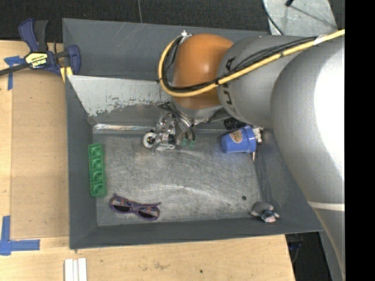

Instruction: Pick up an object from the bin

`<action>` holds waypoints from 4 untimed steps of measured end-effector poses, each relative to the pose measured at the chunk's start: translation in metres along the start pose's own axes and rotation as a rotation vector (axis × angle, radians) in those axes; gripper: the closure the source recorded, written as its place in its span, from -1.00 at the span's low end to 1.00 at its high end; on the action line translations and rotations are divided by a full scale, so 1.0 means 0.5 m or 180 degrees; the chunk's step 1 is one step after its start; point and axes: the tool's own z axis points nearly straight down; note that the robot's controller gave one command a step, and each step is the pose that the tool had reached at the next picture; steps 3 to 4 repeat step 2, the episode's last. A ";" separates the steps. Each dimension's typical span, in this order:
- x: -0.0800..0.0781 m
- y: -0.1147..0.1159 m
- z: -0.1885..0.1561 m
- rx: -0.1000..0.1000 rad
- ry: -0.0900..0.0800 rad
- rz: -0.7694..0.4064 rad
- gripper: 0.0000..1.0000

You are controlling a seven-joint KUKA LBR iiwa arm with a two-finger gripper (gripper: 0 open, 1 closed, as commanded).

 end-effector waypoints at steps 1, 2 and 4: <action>0.004 0.025 0.001 -0.0007 -0.0012 -0.0005 1.00; -0.006 0.009 -0.075 0.0006 0.0023 -0.0015 1.00; -0.006 0.009 -0.075 0.0006 0.0023 -0.0015 1.00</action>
Offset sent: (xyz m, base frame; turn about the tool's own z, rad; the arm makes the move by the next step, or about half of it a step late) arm 0.0126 -0.0054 0.0969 -0.0103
